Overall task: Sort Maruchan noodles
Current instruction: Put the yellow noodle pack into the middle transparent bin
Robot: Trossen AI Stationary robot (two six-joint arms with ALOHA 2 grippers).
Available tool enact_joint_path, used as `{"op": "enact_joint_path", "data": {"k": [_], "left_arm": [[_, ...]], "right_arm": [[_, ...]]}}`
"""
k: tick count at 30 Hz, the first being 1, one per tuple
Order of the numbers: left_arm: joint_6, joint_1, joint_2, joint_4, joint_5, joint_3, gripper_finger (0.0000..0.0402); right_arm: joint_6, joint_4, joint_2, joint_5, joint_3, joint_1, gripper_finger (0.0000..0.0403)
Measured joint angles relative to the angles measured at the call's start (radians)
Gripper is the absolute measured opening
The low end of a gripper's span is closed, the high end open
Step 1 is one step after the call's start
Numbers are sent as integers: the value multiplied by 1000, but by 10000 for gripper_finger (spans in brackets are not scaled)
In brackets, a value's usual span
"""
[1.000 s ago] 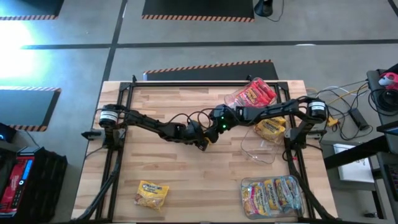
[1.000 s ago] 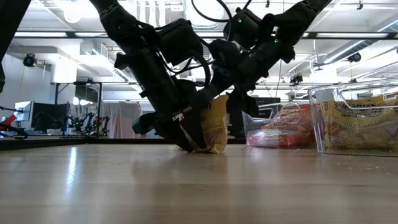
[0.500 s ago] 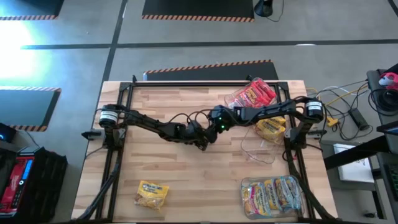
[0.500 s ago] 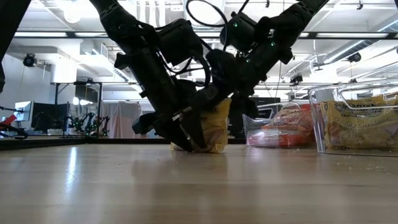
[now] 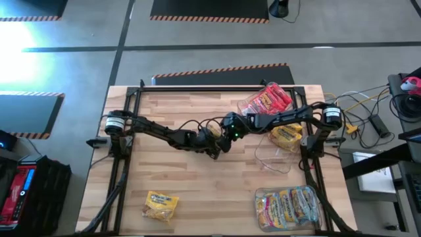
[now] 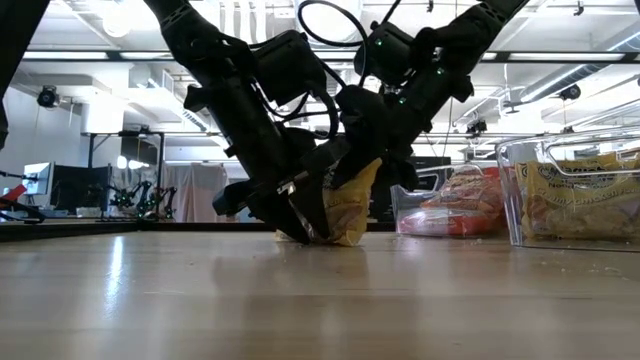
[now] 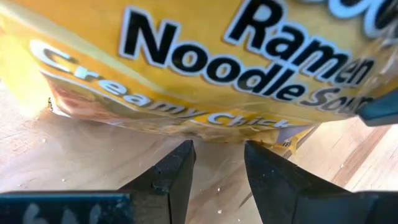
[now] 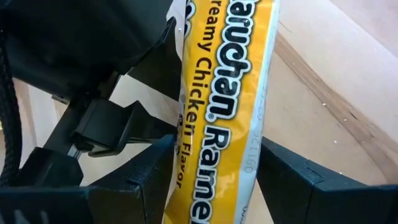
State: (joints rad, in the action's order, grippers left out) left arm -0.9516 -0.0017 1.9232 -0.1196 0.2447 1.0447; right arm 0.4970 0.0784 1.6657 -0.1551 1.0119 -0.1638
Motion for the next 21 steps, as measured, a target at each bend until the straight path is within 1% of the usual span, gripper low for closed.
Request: {"op": "enact_joint_path", "data": {"k": [5, 16, 21], "left_arm": [[0, 0, 0, 0, 0, 0, 131], [-5, 0, -3, 0, -1, 0, 131], [-6, 0, -18, -5, -5, -3, 131]], "right_arm": [[-3, -4, 0, 1, 0, 0, 193], [-14, -4, 13, 10, 0, -1, 126], [-13, -8, 13, 7, 0, -2, 121]]}}
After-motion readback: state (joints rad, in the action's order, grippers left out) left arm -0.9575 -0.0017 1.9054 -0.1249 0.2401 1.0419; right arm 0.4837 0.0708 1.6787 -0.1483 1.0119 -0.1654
